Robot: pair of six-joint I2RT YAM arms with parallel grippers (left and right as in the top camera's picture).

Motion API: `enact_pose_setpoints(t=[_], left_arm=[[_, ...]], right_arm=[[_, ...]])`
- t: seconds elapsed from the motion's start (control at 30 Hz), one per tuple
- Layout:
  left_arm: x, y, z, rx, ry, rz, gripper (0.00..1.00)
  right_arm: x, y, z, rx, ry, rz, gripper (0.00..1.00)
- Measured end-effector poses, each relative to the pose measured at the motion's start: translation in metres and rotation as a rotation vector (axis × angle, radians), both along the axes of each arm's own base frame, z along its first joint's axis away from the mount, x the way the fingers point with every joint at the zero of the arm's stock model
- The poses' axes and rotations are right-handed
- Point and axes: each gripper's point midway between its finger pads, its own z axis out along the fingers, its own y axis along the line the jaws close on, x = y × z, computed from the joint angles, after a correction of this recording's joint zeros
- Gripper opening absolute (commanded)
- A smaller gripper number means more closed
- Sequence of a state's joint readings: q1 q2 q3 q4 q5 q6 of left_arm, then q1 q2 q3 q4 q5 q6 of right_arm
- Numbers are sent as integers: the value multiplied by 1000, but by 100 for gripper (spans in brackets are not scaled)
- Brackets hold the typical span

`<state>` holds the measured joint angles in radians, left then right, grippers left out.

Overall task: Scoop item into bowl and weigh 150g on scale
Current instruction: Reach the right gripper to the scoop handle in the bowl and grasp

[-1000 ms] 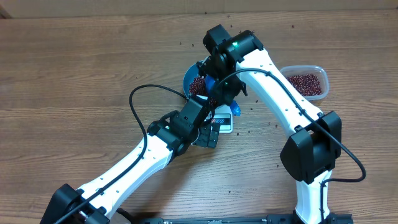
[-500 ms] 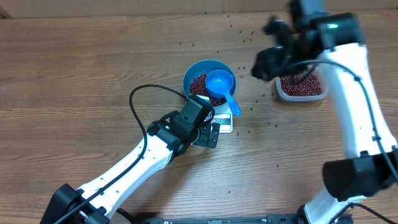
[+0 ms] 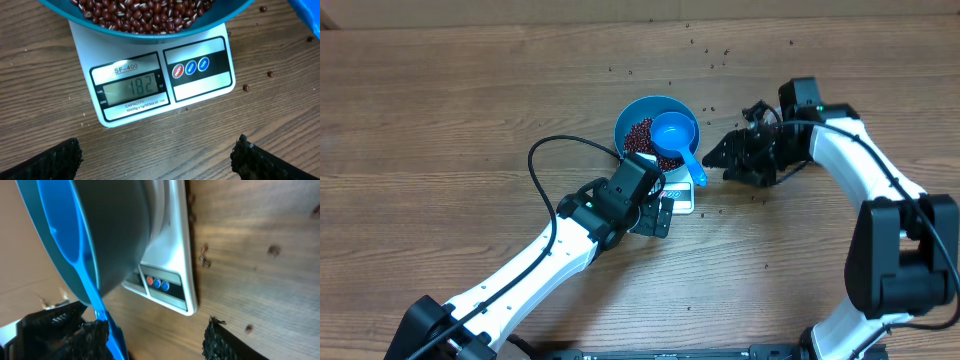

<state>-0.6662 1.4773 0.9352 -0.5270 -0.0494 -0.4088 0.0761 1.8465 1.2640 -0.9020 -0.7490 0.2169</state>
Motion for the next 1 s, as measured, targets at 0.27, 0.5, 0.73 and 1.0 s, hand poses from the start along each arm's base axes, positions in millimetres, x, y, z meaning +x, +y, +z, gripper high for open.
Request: enact_pose_setpoints(t=[0.27, 0.5, 0.73, 1.0], left_arm=[[0, 0, 0, 0, 0, 0, 99], [0, 0, 0, 0, 0, 0, 100], [0, 0, 0, 0, 0, 0, 100], [0, 0, 0, 0, 0, 0, 100]], right_arm=[[-7, 9, 9, 67, -42, -141, 63], [-17, -3, 65, 35, -144, -247, 86], [-27, -23, 79, 7, -174, -453, 99], [-31, -2, 13, 107, -67, -478, 56]])
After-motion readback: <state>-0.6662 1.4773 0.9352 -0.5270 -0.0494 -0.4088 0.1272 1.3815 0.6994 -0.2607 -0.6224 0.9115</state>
